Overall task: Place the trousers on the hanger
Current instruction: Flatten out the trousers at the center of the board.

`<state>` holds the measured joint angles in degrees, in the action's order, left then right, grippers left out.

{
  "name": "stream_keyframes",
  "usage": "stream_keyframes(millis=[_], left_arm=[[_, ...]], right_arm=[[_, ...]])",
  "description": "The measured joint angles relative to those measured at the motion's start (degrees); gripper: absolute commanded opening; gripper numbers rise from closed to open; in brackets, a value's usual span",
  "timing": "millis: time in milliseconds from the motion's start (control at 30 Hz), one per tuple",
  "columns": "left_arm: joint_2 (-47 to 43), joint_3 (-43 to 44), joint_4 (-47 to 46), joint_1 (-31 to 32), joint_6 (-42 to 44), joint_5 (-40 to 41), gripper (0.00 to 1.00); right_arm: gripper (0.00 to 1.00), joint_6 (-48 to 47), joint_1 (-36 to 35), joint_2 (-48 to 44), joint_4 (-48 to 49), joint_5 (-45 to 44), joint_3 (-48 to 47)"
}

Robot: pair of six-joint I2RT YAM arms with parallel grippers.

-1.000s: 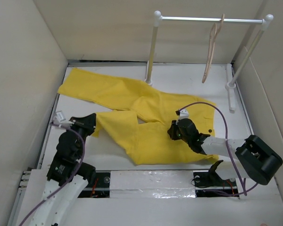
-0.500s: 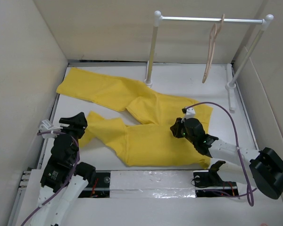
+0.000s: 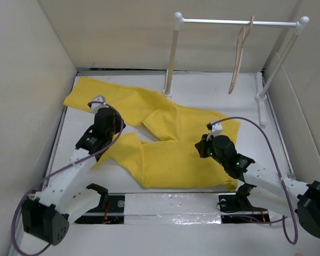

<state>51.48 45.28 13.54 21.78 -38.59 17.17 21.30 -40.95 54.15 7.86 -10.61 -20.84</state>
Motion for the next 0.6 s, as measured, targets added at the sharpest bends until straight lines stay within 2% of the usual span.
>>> stream_keyframes(millis=[67,167,233,300,333,467,600], left_arm=[[6.36,0.26,0.70,0.15,1.95,-0.96,0.23],[12.68,2.75,2.62,0.57,4.28,-1.09,0.34],[15.08,4.50,2.75,0.74,5.70,-1.27,0.36],[18.93,8.09,3.74,1.60,7.13,-0.90,0.45],[20.76,9.66,4.04,2.32,7.91,-0.35,0.47],[29.44,15.58,6.05,5.77,10.36,1.46,0.48],[36.74,17.25,7.85,6.71,12.28,2.03,0.48]], right_arm=[[0.05,-0.50,0.00,-1.07,-0.96,-0.15,0.00],[0.08,-0.79,0.00,-2.27,-1.40,-0.15,0.00],[0.12,-0.83,0.00,-2.49,-1.11,-0.15,0.00],[0.17,-0.96,0.00,-2.27,-0.98,-0.13,0.00],[0.19,-1.01,-0.07,-2.03,-1.01,-0.11,0.00],[0.25,-1.31,-0.42,-1.60,-1.07,0.17,0.00],[0.32,-1.62,-0.42,-3.19,-1.55,0.15,0.07]])
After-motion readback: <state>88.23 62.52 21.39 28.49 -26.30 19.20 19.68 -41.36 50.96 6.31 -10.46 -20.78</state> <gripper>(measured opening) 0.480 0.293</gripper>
